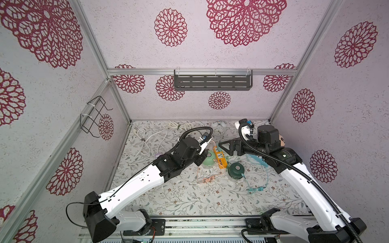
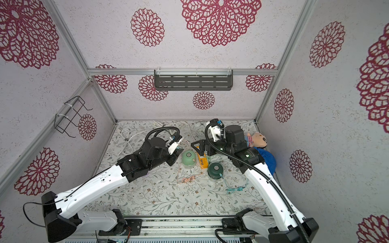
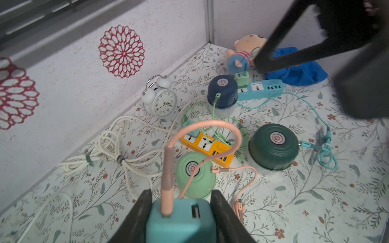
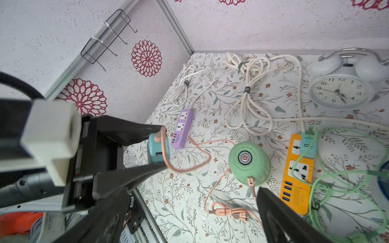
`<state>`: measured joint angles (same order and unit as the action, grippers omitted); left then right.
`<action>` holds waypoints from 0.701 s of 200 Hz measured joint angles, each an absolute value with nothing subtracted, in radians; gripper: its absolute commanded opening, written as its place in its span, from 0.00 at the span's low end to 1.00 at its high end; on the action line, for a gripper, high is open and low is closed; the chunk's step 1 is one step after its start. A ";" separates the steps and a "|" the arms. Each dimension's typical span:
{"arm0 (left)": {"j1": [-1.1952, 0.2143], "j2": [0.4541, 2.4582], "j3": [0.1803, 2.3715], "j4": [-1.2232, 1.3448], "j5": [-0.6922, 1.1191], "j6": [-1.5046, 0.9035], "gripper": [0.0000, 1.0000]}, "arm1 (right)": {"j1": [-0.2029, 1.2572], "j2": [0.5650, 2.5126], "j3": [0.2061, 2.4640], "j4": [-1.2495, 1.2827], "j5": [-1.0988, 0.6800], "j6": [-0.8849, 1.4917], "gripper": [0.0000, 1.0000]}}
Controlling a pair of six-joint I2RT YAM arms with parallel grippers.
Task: Charge the cordless meat grinders
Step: Pick up the plug from the center of the board.
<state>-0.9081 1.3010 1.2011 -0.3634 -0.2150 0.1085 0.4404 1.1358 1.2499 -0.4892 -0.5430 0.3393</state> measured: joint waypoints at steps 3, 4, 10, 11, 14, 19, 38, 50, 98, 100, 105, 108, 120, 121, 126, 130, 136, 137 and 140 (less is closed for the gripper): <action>-0.915 1.299 1.195 -0.356 -0.213 0.119 0.28 | 0.440 1.140 1.251 -0.492 -0.552 0.337 0.96; -0.917 1.298 1.194 -0.354 -0.212 0.122 0.28 | 0.440 1.141 1.251 -0.492 -0.556 0.337 0.96; -0.929 1.292 1.184 -0.345 -0.210 0.149 0.28 | 0.439 1.148 1.252 -0.494 -0.573 0.334 0.95; -0.931 1.290 1.181 -0.342 -0.208 0.154 0.28 | 0.439 1.150 1.252 -0.495 -0.578 0.333 0.94; -0.936 1.287 1.177 -0.338 -0.207 0.167 0.28 | 0.439 1.153 1.252 -0.497 -0.587 0.331 0.94; -0.943 1.282 1.171 -0.334 -0.203 0.185 0.28 | 0.439 1.157 1.252 -0.500 -0.599 0.331 0.93; -0.953 1.270 1.165 -0.326 -0.192 0.238 0.28 | 0.438 1.175 1.252 -0.509 -0.653 0.321 0.90; -0.955 1.267 1.165 -0.323 -0.189 0.264 0.28 | 0.438 1.184 1.252 -0.516 -0.686 0.315 0.88; -0.957 1.269 1.167 -0.320 -0.167 0.324 0.27 | 0.437 1.208 1.251 -0.522 -0.816 0.308 0.78; -0.957 1.269 1.168 -0.320 -0.166 0.326 0.27 | 0.437 1.208 1.250 -0.522 -0.820 0.308 0.78; -0.958 1.270 1.170 -0.321 -0.165 0.329 0.27 | 0.437 1.209 1.250 -0.522 -0.829 0.309 0.77; -0.958 1.272 1.171 -0.321 -0.165 0.330 0.27 | 0.437 1.209 1.249 -0.522 -0.836 0.309 0.76; -0.961 1.277 1.180 -0.323 -0.163 0.336 0.27 | 0.437 1.210 1.242 -0.512 -0.859 0.315 0.74; -0.961 1.278 1.181 -0.323 -0.163 0.336 0.27 | 0.437 1.210 1.242 -0.511 -0.861 0.315 0.73; -0.963 1.281 1.185 -0.323 -0.161 0.338 0.27 | 0.437 1.210 1.237 -0.506 -0.870 0.316 0.72; -0.964 1.283 1.188 -0.324 -0.160 0.340 0.27 | 0.437 1.210 1.233 -0.501 -0.875 0.318 0.71; -0.966 1.287 1.194 -0.327 -0.159 0.341 0.27 | 0.437 1.213 1.229 -0.497 -0.883 0.319 0.69; -0.966 1.287 1.194 -0.327 -0.159 0.342 0.27 | 0.437 1.213 1.228 -0.497 -0.884 0.321 0.69; -0.968 1.289 1.196 -0.327 -0.157 0.342 0.26 | 0.437 1.215 1.226 -0.495 -0.888 0.323 0.68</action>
<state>-0.9680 1.2892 1.1965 -0.3271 -0.1574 0.3424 0.4374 1.2152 1.2263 -0.4946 -0.8879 0.3225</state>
